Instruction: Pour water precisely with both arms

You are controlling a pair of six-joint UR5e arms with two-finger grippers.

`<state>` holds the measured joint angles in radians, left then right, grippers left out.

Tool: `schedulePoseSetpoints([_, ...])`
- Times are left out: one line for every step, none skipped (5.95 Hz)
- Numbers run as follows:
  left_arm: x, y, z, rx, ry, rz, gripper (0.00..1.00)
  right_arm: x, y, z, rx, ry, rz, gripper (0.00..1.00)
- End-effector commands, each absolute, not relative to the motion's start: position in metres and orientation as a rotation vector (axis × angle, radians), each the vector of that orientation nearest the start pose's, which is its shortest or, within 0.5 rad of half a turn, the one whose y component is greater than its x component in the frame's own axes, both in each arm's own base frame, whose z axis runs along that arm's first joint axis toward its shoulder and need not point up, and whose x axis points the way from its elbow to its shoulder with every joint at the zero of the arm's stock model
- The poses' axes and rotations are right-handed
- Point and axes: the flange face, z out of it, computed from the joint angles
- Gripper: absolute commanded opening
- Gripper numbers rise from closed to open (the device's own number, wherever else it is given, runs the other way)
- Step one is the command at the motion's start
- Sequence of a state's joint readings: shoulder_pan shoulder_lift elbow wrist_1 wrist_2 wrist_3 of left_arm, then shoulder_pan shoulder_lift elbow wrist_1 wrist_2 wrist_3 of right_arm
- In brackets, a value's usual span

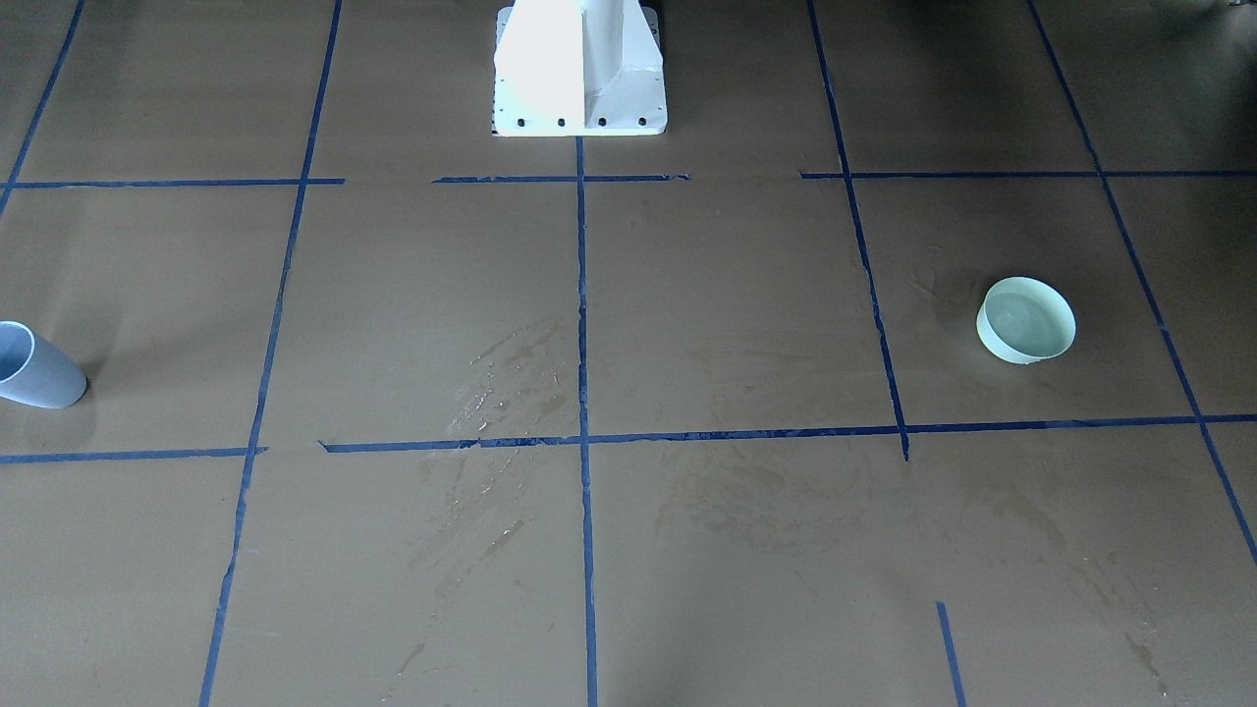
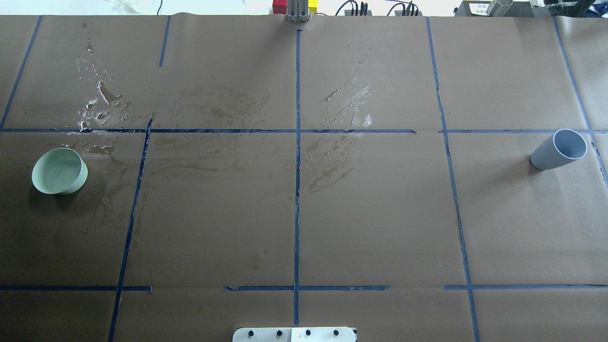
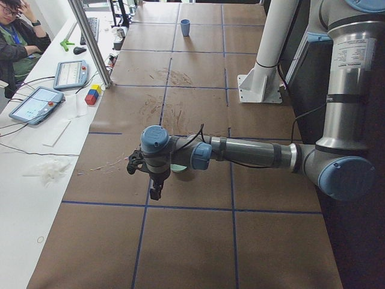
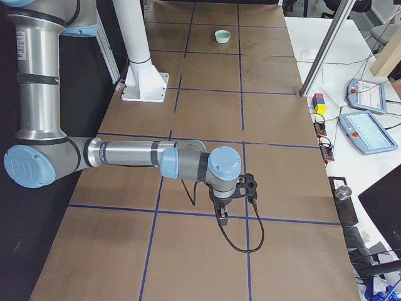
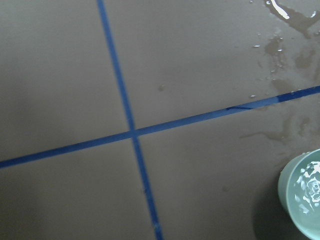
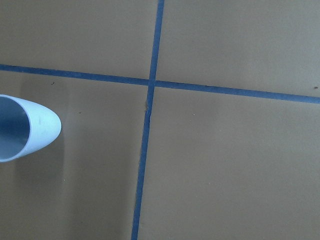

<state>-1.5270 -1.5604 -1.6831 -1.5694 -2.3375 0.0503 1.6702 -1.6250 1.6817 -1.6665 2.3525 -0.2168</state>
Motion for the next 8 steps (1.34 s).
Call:
schedulePoseSetpoints([-0.055,-0.460,0.634,0.010,0.764,0.106,1.00,0.109,-0.458,0.638,0.098,-0.777,-0.099,1.00])
schedulePoseSetpoints([-0.055,-0.455,0.633,0.019,0.764,0.109,1.00,0.108,-0.457,0.640,0.094,-0.776,-0.102,1.00])
schedulePoseSetpoints([-0.054,-0.457,0.630,0.023,0.773,0.107,1.00,0.104,-0.458,0.641,0.095,-0.776,-0.123,1.00])
schedulePoseSetpoints([-0.055,-0.446,0.636,0.018,0.769,0.115,1.00,0.104,-0.457,0.640,0.097,-0.776,-0.125,1.00])
schedulePoseSetpoints([-0.055,-0.445,0.633,0.024,0.775,0.106,1.00,0.102,-0.457,0.641,0.093,-0.776,-0.127,1.00])
schedulePoseSetpoints([-0.054,-0.444,0.637,0.015,0.767,0.106,1.00,0.097,-0.457,0.642,0.085,-0.784,-0.131,1.00])
schedulePoseSetpoints([-0.055,-0.441,0.636,0.018,0.767,0.107,1.00,0.097,-0.457,0.641,0.086,-0.787,-0.130,1.00])
schedulePoseSetpoints([-0.054,-0.440,0.634,0.026,0.775,0.116,1.00,0.096,-0.445,0.636,0.098,-0.788,-0.136,1.00])
